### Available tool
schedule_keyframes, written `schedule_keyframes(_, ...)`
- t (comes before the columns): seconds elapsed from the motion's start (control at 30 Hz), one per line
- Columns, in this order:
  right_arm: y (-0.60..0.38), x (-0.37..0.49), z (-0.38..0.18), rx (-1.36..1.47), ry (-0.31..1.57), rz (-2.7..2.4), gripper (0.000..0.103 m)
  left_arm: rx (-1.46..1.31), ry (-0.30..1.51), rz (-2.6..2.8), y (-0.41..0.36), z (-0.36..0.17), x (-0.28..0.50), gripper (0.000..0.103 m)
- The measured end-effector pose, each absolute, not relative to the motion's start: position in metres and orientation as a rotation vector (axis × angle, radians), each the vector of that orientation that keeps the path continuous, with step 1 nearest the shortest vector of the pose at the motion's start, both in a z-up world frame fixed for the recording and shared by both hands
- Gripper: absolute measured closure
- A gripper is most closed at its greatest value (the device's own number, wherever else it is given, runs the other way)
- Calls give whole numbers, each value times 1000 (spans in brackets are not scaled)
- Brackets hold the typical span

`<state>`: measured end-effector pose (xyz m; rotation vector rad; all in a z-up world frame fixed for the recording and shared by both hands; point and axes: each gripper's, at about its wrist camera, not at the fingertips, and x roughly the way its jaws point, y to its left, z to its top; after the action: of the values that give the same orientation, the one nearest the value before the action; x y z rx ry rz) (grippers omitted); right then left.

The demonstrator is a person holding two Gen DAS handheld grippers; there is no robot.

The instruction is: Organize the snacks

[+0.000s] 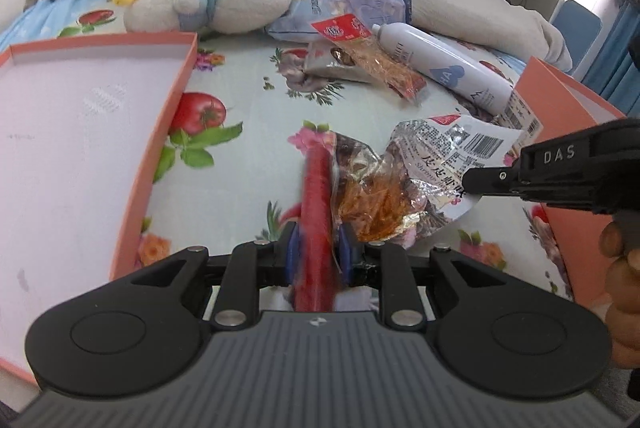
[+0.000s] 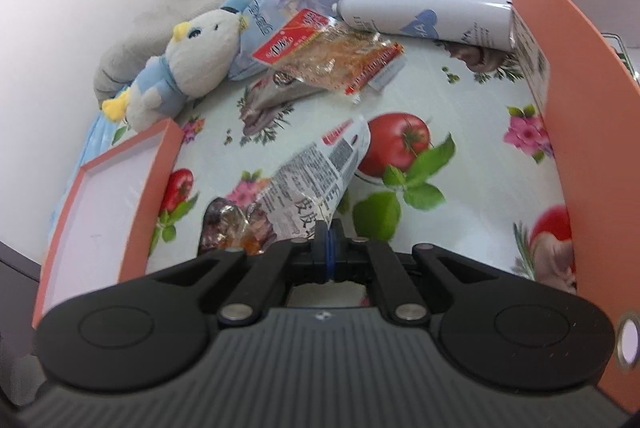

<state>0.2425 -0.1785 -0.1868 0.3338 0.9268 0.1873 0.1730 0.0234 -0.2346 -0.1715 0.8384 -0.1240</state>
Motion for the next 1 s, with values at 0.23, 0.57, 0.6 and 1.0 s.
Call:
schedule_keyframes(0.23, -188, 229, -185, 274, 930, 150, 100, -166, 836, -116, 25, -227, 168, 77)
schedule_keyframes(0.57, -196, 214, -184, 164, 962, 124, 95, -173, 853, -106, 27, -234, 169, 72)
schedule_keyframes(0.6, -195, 213, -184, 152, 970, 126, 89, -175, 855, -107, 27, -235, 168, 72)
schedule_keyframes(1.0, -171, 202, -167, 92, 882, 197, 30, -196, 851, -152, 29, -238, 169, 72)
